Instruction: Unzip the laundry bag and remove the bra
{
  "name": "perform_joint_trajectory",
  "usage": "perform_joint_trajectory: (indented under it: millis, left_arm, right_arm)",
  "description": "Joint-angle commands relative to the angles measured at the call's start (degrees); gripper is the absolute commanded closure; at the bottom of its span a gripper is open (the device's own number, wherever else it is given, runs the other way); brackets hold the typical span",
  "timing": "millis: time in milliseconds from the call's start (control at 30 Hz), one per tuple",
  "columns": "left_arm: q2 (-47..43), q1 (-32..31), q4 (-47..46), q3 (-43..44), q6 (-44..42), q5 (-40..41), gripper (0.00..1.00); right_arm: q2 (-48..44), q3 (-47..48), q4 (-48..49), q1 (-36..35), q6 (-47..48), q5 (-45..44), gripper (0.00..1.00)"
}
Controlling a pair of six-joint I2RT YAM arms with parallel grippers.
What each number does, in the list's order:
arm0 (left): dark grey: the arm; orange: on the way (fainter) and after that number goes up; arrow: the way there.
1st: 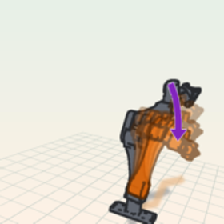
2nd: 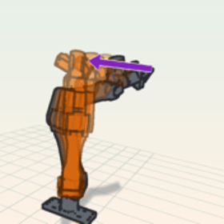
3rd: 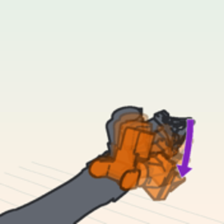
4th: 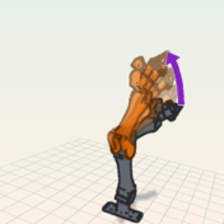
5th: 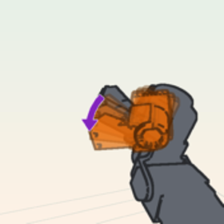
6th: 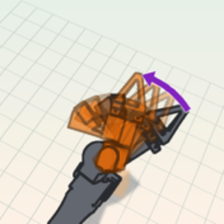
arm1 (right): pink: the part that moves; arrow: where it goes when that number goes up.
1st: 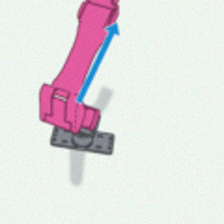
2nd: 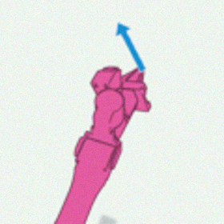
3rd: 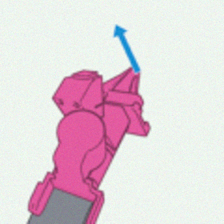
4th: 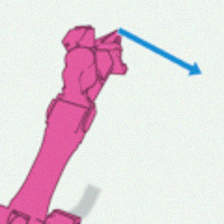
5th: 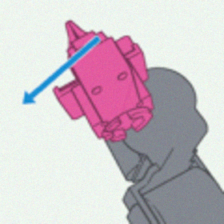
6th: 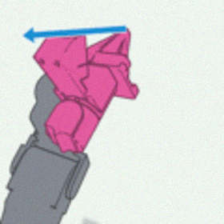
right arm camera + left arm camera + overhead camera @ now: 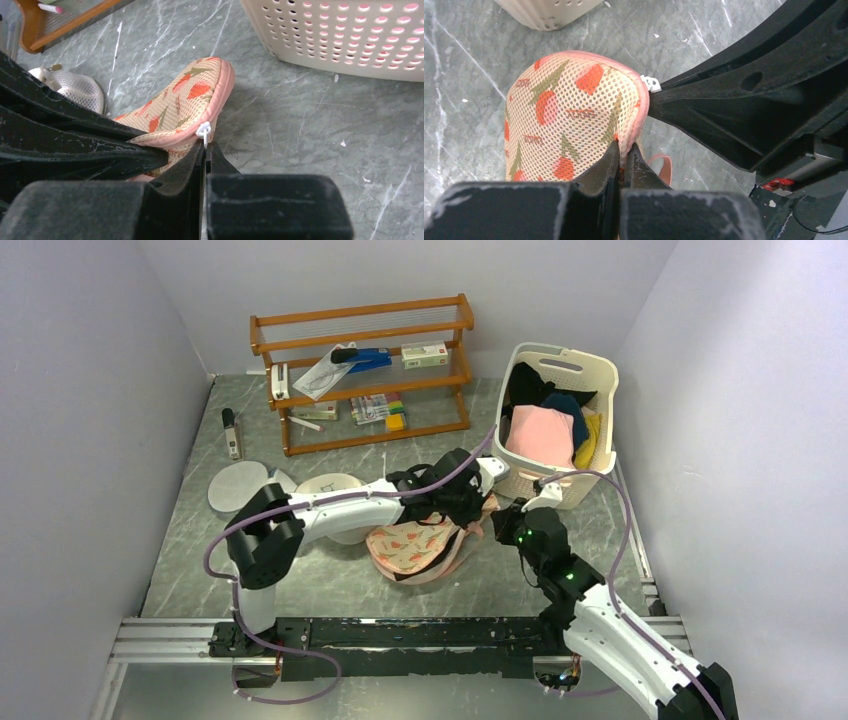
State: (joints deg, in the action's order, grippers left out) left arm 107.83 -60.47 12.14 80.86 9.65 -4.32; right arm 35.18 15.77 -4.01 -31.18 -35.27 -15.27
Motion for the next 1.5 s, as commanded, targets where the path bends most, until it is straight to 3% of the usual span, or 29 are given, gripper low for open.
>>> perform_joint_trajectory:
  millis: [0,167,400,567,667,800,933,1200,1467]
  left_arm:
    - [-2.3,1.4,2.0,-2.2,-3.8,5.2,0.93]
    - [-7.2,1.7,3.3,-9.1,-3.3,9.7,0.93]
    - [-16.7,2.5,3.0,-18.5,1.2,7.7,0.74]
    - [-19.8,2.5,4.4,-19.5,2.5,4.5,0.54]
    - [-20.7,2.5,3.1,-18.6,3.1,0.9,0.29]
    - [-20.3,2.5,1.3,-16.8,4.0,-0.3,0.18]
    - [-17.9,2.5,1.8,-14.2,4.4,0.9,0.21]
    - [-16.4,2.4,1.4,-14.4,4.4,2.0,0.43]
    - [-16.9,2.4,3.0,-13.8,3.8,2.6,0.8]
  right_arm:
    - [-0.7,-0.1,3.8,0.4,2.9,1.6,1.0]
    - [2.8,-1.3,10.2,0.3,7.7,12.6,1.0]
    - [6.3,-3.5,20.6,0.2,10.1,30.5,1.0]
    - [8.7,-3.1,22.6,0.2,10.4,35.9,1.0]
    - [9.1,-3.4,23.7,0.2,9.7,36.7,1.0]
    - [8.8,-3.7,24.6,0.2,8.7,37.1,1.0]
    - [8.8,-3.6,23.6,0.2,8.7,37.1,1.0]
    - [7.5,-2.5,21.2,0.1,9.4,36.6,1.0]
    - [9.2,-2.6,21.7,0.1,9.7,36.1,1.0]
